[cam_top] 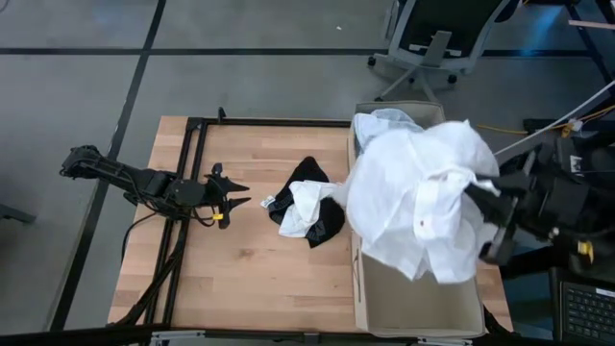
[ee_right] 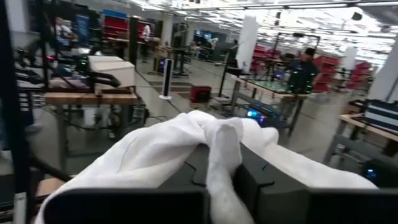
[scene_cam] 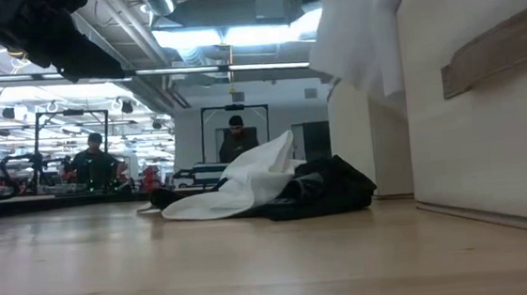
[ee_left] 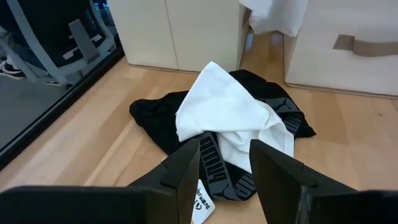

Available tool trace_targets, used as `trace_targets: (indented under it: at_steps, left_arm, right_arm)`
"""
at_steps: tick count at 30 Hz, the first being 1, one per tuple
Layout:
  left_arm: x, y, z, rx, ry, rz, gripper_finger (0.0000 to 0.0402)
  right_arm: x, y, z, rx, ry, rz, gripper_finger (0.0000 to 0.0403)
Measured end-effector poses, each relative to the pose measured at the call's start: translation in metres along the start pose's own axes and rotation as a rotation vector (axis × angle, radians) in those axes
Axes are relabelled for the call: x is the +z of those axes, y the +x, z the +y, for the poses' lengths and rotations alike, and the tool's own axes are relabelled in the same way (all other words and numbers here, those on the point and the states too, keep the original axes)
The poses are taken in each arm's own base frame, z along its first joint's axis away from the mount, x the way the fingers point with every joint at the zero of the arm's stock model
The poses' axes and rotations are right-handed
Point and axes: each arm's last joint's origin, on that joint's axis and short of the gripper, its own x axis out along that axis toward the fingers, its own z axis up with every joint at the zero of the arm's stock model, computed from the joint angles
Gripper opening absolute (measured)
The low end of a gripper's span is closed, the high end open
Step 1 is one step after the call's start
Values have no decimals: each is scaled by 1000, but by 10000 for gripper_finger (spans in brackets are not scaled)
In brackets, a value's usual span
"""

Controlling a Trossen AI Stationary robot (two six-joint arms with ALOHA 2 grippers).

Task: Sort clothes
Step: Put the white polo into the bottom bin

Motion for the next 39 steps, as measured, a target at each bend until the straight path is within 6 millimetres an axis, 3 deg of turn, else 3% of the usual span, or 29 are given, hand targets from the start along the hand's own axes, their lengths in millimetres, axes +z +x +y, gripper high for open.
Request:
trace_targets:
  at_steps: [13, 23, 32, 36, 39]
  left_arm:
    - [0, 0, 0, -1, -5, -3, 131]
    - [0, 0, 0, -1, -29, -3, 131]
    - [2, 0, 0, -5, -42, -18, 131]
    - [3, 0, -1, -7, -51, -32, 131]
    - [5, 0, -1, -10, -57, -43, 131]
  right_arm:
    - [-49, -29, 61, 107, 46, -12, 28]
    - [-105, -36, 96, 122, 19, -14, 28]
    - [-175, -28, 95, 215, 46, 79, 28]
    - [-200, -17, 80, 225, 97, 274, 28]
    - [-217, -4, 68, 133, 110, 492, 28]
